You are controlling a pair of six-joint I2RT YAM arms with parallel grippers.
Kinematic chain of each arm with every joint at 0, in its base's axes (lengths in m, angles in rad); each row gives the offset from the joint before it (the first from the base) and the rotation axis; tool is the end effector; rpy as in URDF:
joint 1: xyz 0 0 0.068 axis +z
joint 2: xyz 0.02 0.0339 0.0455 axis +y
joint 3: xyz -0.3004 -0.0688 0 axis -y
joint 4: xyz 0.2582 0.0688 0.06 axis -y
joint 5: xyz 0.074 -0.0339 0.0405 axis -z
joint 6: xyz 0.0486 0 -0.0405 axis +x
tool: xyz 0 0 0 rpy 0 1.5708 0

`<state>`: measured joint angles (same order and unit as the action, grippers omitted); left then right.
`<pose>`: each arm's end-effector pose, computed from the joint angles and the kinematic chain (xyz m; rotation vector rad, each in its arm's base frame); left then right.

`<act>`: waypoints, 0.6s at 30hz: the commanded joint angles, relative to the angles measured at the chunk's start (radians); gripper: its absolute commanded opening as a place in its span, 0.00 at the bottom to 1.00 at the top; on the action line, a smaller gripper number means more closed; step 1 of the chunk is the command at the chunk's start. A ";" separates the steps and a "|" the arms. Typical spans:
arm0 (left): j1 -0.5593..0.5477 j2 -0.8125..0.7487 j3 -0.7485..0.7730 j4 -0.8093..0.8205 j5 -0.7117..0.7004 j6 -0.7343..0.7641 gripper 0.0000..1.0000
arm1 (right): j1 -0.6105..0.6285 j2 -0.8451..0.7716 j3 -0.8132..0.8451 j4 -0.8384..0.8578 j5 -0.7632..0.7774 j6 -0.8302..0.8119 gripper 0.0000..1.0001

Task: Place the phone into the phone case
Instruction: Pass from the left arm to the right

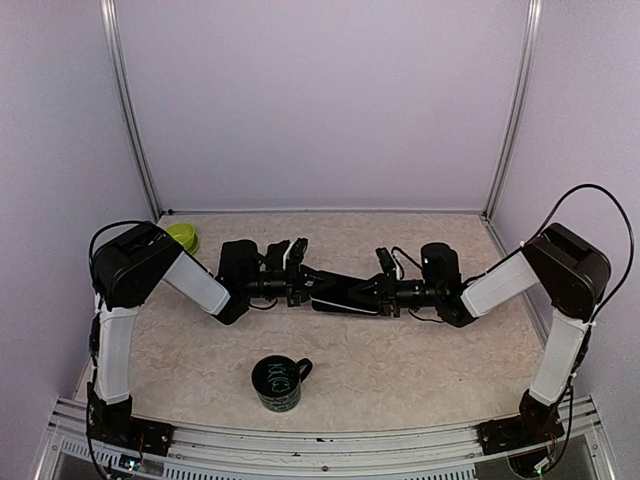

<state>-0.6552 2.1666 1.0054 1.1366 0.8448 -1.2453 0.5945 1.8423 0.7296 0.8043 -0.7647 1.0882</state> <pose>0.3368 -0.3046 0.1466 0.2441 2.0548 -1.9995 0.2897 0.2365 0.1647 -0.0880 2.2535 1.7590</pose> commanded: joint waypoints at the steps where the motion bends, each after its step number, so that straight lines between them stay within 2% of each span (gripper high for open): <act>1: -0.011 -0.031 0.029 -0.011 -0.031 -0.002 0.04 | 0.022 -0.009 -0.007 0.064 -0.049 -0.032 0.26; 18: 0.003 -0.054 -0.002 -0.002 -0.033 0.012 0.22 | -0.005 -0.021 -0.035 0.183 -0.099 0.036 0.11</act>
<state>-0.6571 2.1647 1.0050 1.1282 0.8371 -1.2415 0.5915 1.8416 0.7002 0.9192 -0.8066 1.1355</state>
